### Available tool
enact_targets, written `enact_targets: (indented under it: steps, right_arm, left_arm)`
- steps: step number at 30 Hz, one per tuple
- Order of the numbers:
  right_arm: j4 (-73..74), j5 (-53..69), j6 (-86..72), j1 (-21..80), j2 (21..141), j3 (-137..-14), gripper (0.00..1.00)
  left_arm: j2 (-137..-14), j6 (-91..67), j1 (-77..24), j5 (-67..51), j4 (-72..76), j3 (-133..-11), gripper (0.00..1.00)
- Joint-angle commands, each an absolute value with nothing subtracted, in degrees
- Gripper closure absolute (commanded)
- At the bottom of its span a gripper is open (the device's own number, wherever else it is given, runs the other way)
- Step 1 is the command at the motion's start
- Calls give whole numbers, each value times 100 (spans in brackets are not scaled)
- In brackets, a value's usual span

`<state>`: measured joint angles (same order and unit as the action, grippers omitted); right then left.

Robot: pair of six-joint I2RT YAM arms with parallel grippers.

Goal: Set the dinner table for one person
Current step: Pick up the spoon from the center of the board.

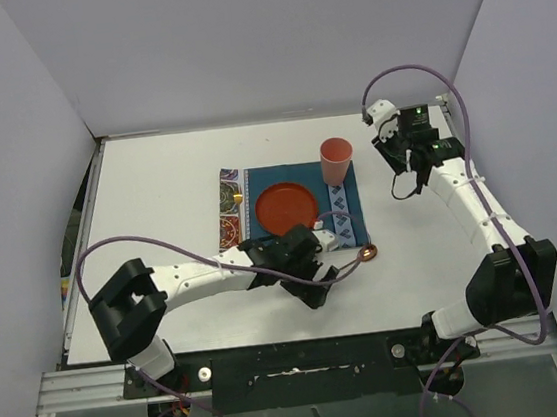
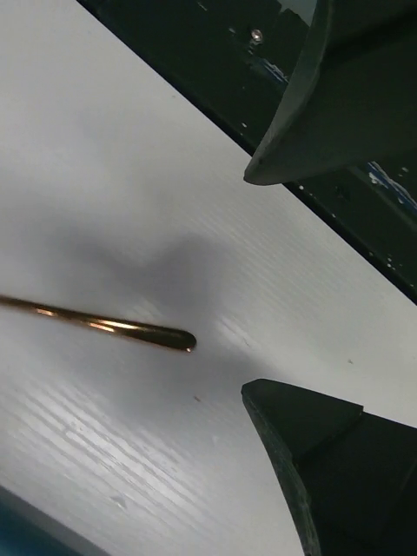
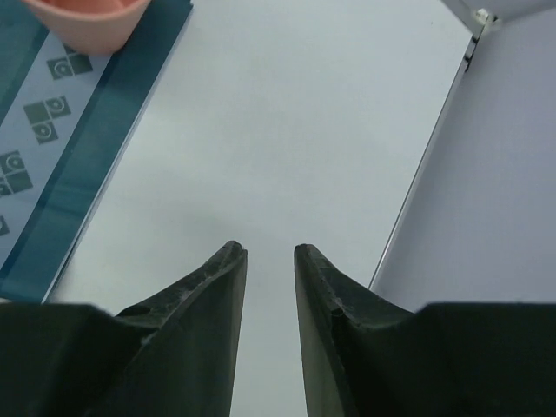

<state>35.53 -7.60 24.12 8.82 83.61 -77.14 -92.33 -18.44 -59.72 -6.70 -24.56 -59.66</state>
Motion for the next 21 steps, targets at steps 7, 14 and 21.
enact_targets:
  steps: [7,14,21]
  right_arm:
    - [3445,-569,2493,448,7083,-6898,70]
    - [3487,-746,2483,245,6859,-6703,69]
    - [3523,-694,2552,148,6687,-6557,67]
  left_arm:
    - [-8737,-1005,-6983,1196,-1747,-6517,16]
    - [-7564,-1102,-7176,1580,-1711,-5684,11]
    - [-7573,-1135,-7245,1616,-822,-4594,11]
